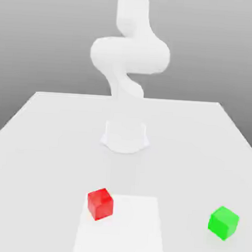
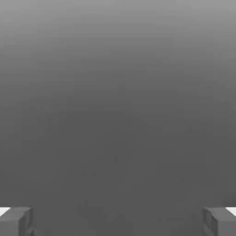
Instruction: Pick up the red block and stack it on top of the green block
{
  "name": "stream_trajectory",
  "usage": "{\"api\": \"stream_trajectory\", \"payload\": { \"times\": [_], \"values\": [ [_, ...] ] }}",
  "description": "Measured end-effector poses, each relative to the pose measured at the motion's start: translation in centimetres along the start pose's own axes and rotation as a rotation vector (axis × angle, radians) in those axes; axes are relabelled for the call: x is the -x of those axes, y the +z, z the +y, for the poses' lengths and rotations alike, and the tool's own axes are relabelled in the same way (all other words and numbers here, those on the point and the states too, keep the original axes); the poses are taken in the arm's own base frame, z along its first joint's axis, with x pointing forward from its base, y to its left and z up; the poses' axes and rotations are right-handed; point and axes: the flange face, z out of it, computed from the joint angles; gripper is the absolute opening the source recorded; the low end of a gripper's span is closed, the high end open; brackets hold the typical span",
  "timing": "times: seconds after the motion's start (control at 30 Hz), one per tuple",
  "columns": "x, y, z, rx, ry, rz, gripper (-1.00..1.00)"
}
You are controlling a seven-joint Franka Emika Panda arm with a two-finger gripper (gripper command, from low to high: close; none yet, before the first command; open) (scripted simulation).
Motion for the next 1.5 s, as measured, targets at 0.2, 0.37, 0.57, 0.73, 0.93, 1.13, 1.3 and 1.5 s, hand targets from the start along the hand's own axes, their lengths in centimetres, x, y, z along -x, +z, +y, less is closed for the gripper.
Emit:
{"api": "stream_trajectory", "payload": {
  "times": [0.2, 0.37, 0.57, 0.73, 0.93, 1.13, 1.3, 1.5],
  "values": [
    [2.3, 14.7, 5.6, 0.206, 0.281, -0.100, 0.00],
    [6.2, 24.3, 12.8, 0.394, 0.514, -0.150, 0.00],
    [13.2, 32.1, 23.6, 0.651, 0.800, -0.170, 0.00],
    [16.6, 35.7, 28.1, 0.723, 0.876, -0.166, 0.00],
    [18.2, 38.2, 29.9, 0.725, 0.877, -0.167, -1.00],
    [17.8, 37.7, 29.5, 0.724, 0.877, -0.165, -1.00],
    [16.0, 34.3, 27.2, 0.724, 0.876, -0.165, -1.00],
    [16.2, 34.5, 22.9, 0.726, 0.851, -0.167, -1.00]
  ]
}}
